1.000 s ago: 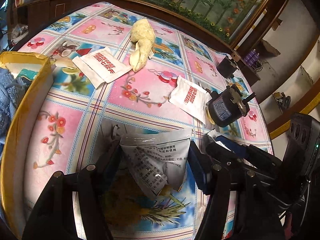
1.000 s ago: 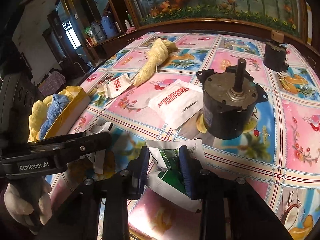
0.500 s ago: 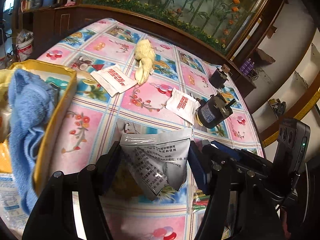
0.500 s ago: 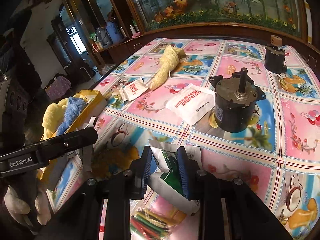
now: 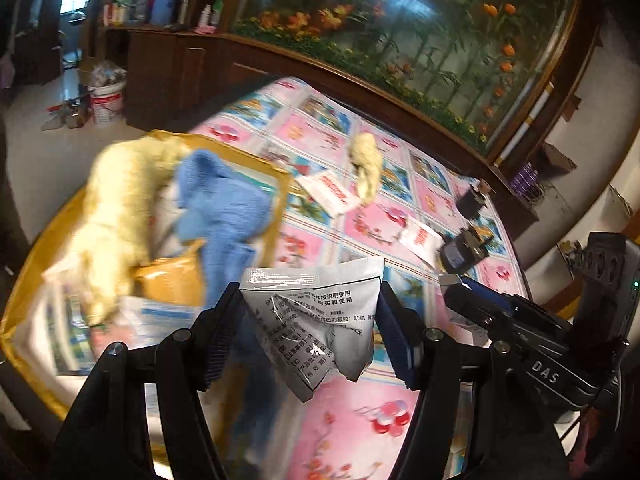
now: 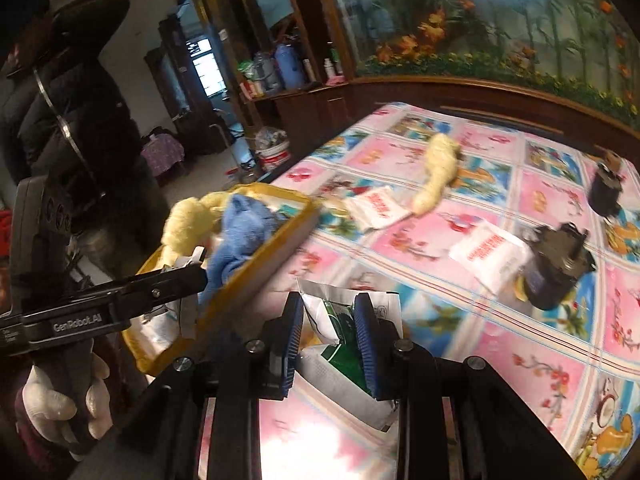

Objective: Organize soft objects
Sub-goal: 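Carry both packets into the box and open both tools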

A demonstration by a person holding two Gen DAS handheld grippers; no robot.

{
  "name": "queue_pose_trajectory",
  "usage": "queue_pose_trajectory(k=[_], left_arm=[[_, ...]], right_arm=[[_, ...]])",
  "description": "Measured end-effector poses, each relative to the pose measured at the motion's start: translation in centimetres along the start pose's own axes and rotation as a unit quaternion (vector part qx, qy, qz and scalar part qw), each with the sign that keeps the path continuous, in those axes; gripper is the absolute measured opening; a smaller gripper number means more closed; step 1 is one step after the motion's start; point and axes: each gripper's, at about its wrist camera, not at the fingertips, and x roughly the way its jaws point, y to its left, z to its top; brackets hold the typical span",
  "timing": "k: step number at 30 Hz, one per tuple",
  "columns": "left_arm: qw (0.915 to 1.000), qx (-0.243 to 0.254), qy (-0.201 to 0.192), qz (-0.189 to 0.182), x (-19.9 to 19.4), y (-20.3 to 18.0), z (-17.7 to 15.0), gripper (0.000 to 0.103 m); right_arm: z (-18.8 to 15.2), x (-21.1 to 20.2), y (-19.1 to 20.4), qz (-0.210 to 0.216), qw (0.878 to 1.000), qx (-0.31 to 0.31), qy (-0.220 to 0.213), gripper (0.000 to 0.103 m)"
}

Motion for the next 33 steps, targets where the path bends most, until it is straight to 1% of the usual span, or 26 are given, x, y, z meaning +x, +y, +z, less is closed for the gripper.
queue_pose_trajectory(k=[7, 11, 14, 19, 24, 27, 30, 33], left_arm=[[0.997, -0.056, -0.029, 0.046, -2.9, 6.2, 0.0, 0.064], [0.9945, -0.078, -0.032, 0.062, -3.0, 8.5, -0.4, 0.065], [0.9935, -0.082, -0.026, 0.075, -2.5, 9.3, -0.6, 0.065], [0.9919, -0.067, -0.021, 0.105, -1.3, 9.7, -1.0, 0.065], [0.9883, -0.02, -0.016, 0.15, 0.1, 8.8, -1.6, 0.065], [0.9871, -0.007, -0.007, 0.16, 1.1, 8.7, -1.9, 0.066], [0.9827, 0.011, 0.0, 0.185, 1.7, 8.6, -2.0, 0.068], [0.9814, 0.012, 0.004, 0.192, 2.0, 8.9, -2.1, 0.069]], right_arm=[[0.9, 1.9, 6.1, 0.047, 0.998, -0.034, 0.014, 0.027], [1.2, 3.5, 8.7, 0.071, 0.996, -0.04, 0.023, 0.027], [1.7, 5.0, 10.2, 0.085, 0.995, -0.045, 0.035, 0.027], [2.9, 7.4, 11.7, 0.104, 0.992, -0.039, 0.051, 0.027], [4.0, 10.1, 12.0, 0.117, 0.99, -0.023, 0.07, 0.027], [4.5, 11.9, 12.1, 0.123, 0.989, -0.009, 0.084, 0.027], [5.0, 13.8, 12.2, 0.121, 0.988, 0.0, 0.095, 0.027], [5.2, 15.2, 12.2, 0.121, 0.987, 0.006, 0.104, 0.027]])
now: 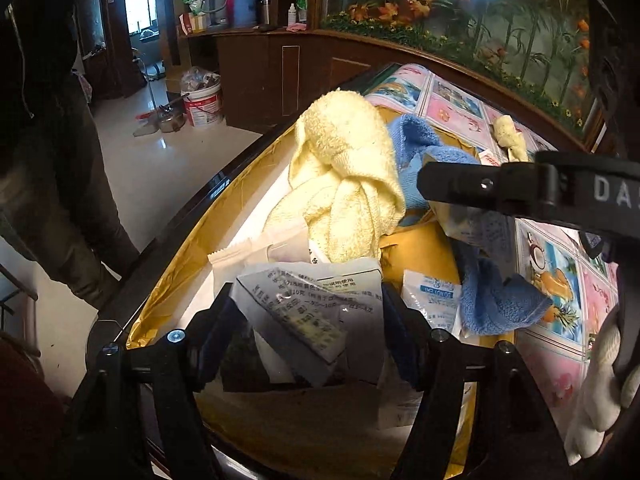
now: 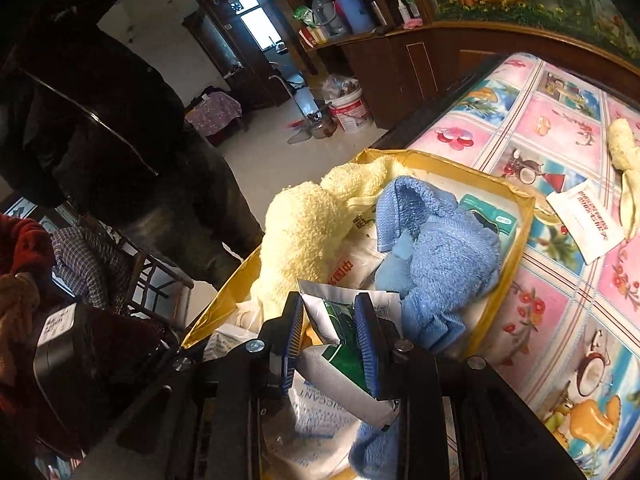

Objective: Organize soft objects
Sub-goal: 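Carry both packets into the box and open both tools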

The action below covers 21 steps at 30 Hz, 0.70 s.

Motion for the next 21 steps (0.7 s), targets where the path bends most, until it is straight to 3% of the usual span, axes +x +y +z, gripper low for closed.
queue_pose_trajectory(k=[8, 11, 13, 15, 21], left_arm=[[0.9998, -0.015, -0.008, -0.006, -0.7, 0.9, -0.2, 0.07], [0.9997, -0.017, -0.018, 0.0, -1.2, 0.9, -0.1, 0.074], [0.9995, -0.02, -0.023, 0.001, -1.6, 1.0, -0.1, 0.075], [0.9993, -0.022, -0.029, 0.005, -2.0, 1.2, 0.0, 0.075], [0.9988, -0.018, -0.043, 0.011, -3.3, 0.8, 0.1, 0.075]], right_arm=[[0.4, 1.8, -0.7, -0.001, 1.0, 0.013, 0.008, 0.03], [0.5, 1.8, -0.4, -0.008, 1.0, 0.004, 0.003, 0.033], [0.5, 1.3, 0.1, -0.011, 1.0, -0.003, -0.002, 0.049], [0.5, 0.5, 0.7, -0.015, 1.0, -0.015, -0.013, 0.057], [0.0, -2.6, 2.2, -0.027, 0.998, -0.046, -0.043, 0.058]])
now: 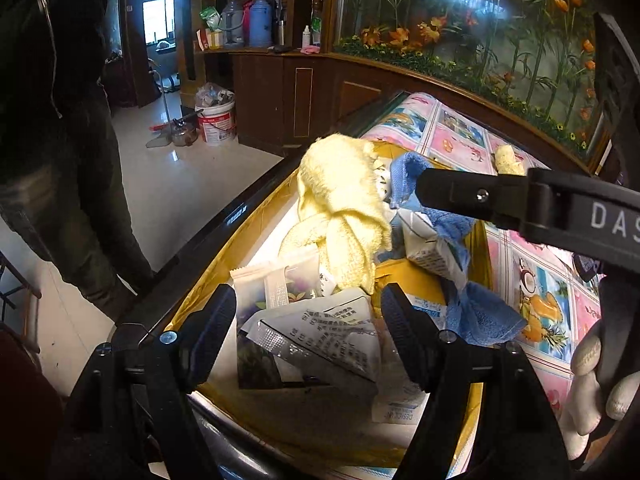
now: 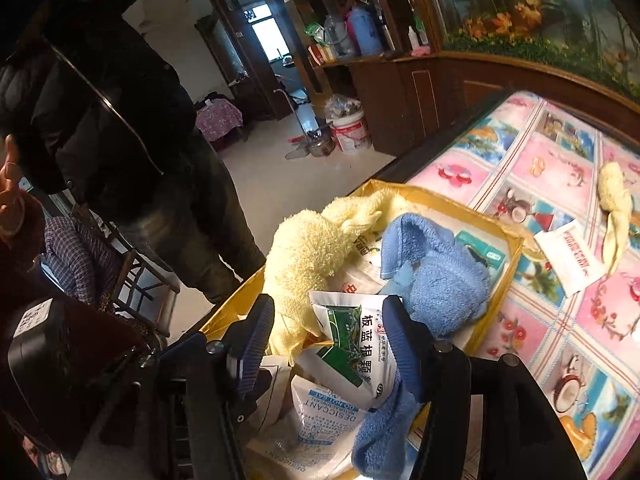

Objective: Organize soft objects
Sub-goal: 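Carry both packets into the box and open both tools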

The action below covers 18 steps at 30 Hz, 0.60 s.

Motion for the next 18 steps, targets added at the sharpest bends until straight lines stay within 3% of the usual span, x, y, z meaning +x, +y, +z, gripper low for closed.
queue_pose_trajectory(k=[4, 18], left_arm=[[0.9999, 0.006, -0.01, 0.005, -1.1, -0.6, 0.2, 0.076], [0.9977, 0.053, -0.04, 0.013, -4.6, -4.5, 0.2, 0.081]], right_arm=[[-0.5, -2.1, -0.1, -0.005, 1.0, 0.0, -0.014, 0.064], [-4.6, -9.1, -5.8, -0.036, 0.997, 0.05, -0.046, 0.065]])
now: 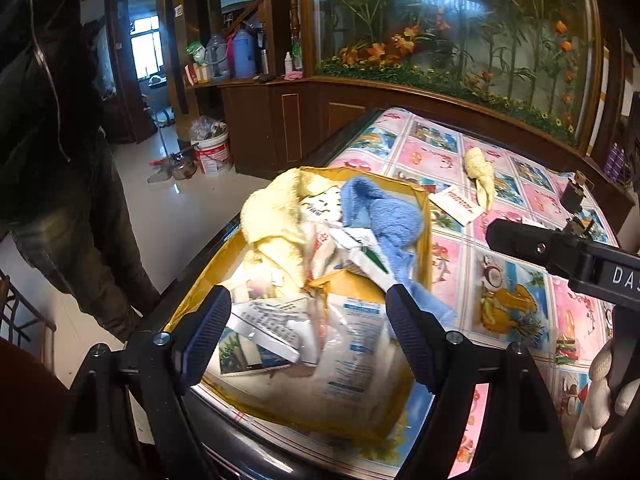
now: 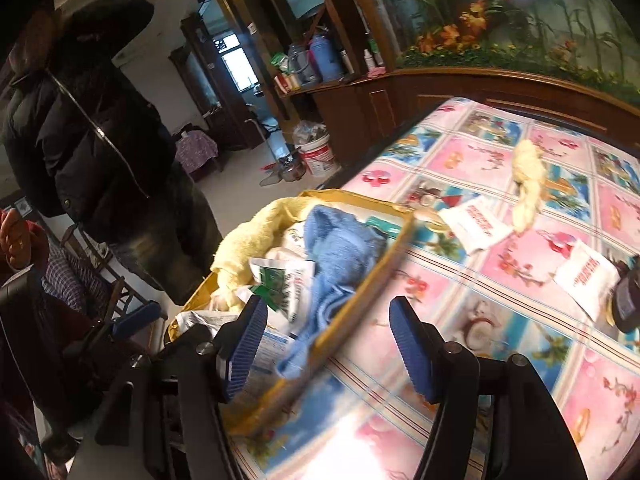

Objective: Organize soft objects
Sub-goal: 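Swing both tools back toward the cream plush toy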

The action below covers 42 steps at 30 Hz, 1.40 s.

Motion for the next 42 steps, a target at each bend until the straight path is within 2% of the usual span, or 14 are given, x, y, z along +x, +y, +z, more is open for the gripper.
queue_pose_trajectory(k=[5, 10, 16, 20, 25, 28, 30, 33, 38, 42], left_arm=[[0.9994, 0.025, 0.011, -0.024, -0.3, -2.1, 0.2, 0.082], [0.994, 0.014, 0.056, -0.093, 1.3, -3.4, 0.8, 0.082], [0.9823, 0.014, 0.089, -0.164, 3.4, -7.1, 2.4, 0.082], [0.9743, 0.035, 0.101, -0.198, 5.0, -10.5, 4.3, 0.082], [0.968, 0.053, 0.111, -0.219, 8.4, -13.9, 8.4, 0.082], [0.9649, 0.025, 0.12, -0.232, 11.8, -15.0, 11.2, 0.082], [0.96, -0.001, 0.139, -0.243, 14.3, -15.4, 12.6, 0.082], [0.9532, -0.037, 0.155, -0.257, 18.1, -16.4, 14.4, 0.082], [0.9529, -0.031, 0.18, -0.242, 23.0, -19.1, 16.1, 0.082], [0.9548, 0.003, 0.19, -0.229, 25.5, -21.9, 17.2, 0.082]], right_arm=[[-1.7, -2.9, -3.4, -0.034, 0.999, 0.011, -0.012, 0.068], [-4.7, -5.7, -8.4, -0.104, 0.994, 0.019, -0.011, 0.071], [-6.4, -7.9, -14.8, -0.133, 0.987, 0.089, -0.013, 0.071], [-5.9, -8.9, -17.0, -0.132, 0.984, 0.117, -0.026, 0.071], [-3.1, -9.1, -17.3, -0.123, 0.985, 0.111, -0.038, 0.071], [-1.0, -8.4, -17.3, -0.119, 0.987, 0.102, -0.041, 0.073], [0.1, -7.1, -17.1, -0.125, 0.988, 0.089, -0.025, 0.073], [0.6, -4.8, -16.2, -0.098, 0.992, 0.075, -0.005, 0.073], [0.5, 0.1, -15.8, -0.068, 0.993, 0.09, 0.02, 0.073], [-0.2, 1.8, -17.0, -0.054, 0.991, 0.119, 0.02, 0.073]])
